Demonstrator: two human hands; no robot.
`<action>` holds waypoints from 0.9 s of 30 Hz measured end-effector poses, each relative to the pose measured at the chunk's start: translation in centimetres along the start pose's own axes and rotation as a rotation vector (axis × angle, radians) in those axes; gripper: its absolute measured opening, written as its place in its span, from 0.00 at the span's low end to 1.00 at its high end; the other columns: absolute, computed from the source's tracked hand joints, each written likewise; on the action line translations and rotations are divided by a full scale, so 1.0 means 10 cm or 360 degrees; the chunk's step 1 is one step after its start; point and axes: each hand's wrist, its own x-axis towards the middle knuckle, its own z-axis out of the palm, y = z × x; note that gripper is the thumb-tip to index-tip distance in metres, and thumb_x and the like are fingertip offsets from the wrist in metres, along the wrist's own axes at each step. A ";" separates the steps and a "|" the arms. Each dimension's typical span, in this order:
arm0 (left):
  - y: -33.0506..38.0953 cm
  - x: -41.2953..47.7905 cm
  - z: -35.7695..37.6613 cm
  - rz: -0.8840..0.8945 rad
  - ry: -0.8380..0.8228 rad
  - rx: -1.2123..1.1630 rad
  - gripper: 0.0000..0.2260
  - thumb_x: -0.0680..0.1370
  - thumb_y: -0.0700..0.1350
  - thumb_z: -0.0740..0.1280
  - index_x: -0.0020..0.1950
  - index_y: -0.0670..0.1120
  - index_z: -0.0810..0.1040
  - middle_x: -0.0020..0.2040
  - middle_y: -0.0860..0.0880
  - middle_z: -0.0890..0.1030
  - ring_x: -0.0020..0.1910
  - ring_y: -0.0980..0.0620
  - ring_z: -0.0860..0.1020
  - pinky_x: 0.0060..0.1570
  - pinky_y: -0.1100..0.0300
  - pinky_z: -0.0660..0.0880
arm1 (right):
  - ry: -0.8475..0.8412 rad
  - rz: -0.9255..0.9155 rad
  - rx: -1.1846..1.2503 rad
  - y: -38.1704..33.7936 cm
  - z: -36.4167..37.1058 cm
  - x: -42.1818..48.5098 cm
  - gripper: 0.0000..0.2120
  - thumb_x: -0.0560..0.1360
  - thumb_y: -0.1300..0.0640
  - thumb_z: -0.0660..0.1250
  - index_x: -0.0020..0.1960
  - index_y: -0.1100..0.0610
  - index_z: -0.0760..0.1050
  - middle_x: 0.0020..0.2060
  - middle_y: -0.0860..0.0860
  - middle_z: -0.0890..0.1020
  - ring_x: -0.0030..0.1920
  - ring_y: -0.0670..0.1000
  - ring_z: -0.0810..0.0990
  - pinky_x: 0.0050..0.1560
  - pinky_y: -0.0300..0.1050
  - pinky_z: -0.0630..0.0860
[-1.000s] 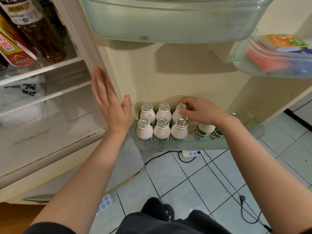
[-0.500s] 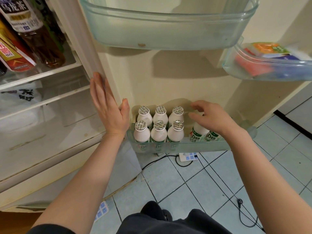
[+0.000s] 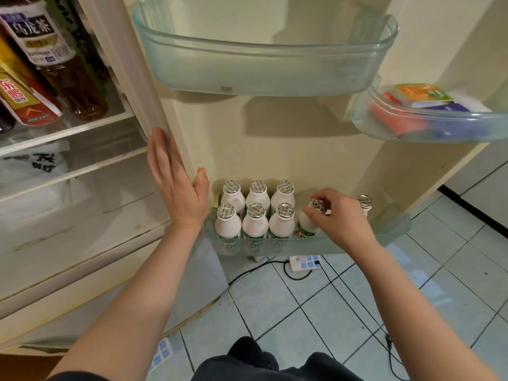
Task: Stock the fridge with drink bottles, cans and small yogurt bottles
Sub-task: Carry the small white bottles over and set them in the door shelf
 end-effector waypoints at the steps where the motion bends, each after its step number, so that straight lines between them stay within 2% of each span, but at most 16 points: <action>1: 0.00 0.00 0.00 -0.0002 0.0001 0.0004 0.27 0.80 0.52 0.52 0.73 0.35 0.58 0.73 0.37 0.57 0.74 0.42 0.56 0.74 0.51 0.52 | -0.0057 -0.0028 0.0030 -0.01 0.00 -0.01 0.13 0.72 0.52 0.70 0.55 0.55 0.77 0.45 0.50 0.81 0.46 0.50 0.78 0.44 0.42 0.72; 7: 0.01 -0.01 -0.01 -0.0025 -0.0007 0.0017 0.27 0.81 0.52 0.52 0.73 0.35 0.58 0.73 0.35 0.58 0.74 0.41 0.57 0.74 0.50 0.53 | -0.0185 -0.0090 0.0089 -0.03 -0.05 -0.03 0.12 0.73 0.53 0.69 0.56 0.54 0.77 0.44 0.47 0.79 0.46 0.49 0.78 0.48 0.43 0.74; 14: 0.03 0.00 -0.03 -0.0049 -0.0036 0.0027 0.27 0.78 0.48 0.54 0.73 0.35 0.58 0.73 0.35 0.59 0.74 0.39 0.57 0.74 0.50 0.52 | -0.0330 -0.0163 0.0060 -0.01 -0.11 -0.02 0.13 0.74 0.54 0.69 0.58 0.54 0.76 0.49 0.50 0.81 0.48 0.51 0.78 0.51 0.49 0.76; 20: 0.04 0.00 -0.04 -0.0067 -0.0047 0.0054 0.27 0.78 0.47 0.55 0.73 0.34 0.58 0.73 0.34 0.59 0.74 0.40 0.57 0.74 0.51 0.52 | -0.0247 -0.0172 0.0118 0.03 -0.03 -0.07 0.13 0.74 0.54 0.68 0.58 0.53 0.75 0.46 0.48 0.80 0.48 0.50 0.78 0.48 0.44 0.75; 24: 0.06 0.00 -0.05 -0.0086 -0.0066 0.0064 0.27 0.77 0.46 0.56 0.73 0.32 0.59 0.73 0.33 0.59 0.74 0.39 0.57 0.74 0.51 0.52 | -0.0197 -0.0178 0.0140 0.08 0.03 -0.10 0.19 0.74 0.53 0.68 0.64 0.53 0.72 0.54 0.50 0.80 0.52 0.51 0.78 0.51 0.43 0.74; 27: 0.09 0.00 -0.07 -0.0106 -0.0089 0.0074 0.28 0.77 0.46 0.56 0.72 0.30 0.60 0.73 0.32 0.59 0.73 0.39 0.57 0.74 0.50 0.53 | -0.0156 -0.0196 0.0118 0.10 0.03 -0.12 0.20 0.74 0.51 0.67 0.65 0.53 0.72 0.56 0.49 0.80 0.54 0.50 0.78 0.50 0.41 0.72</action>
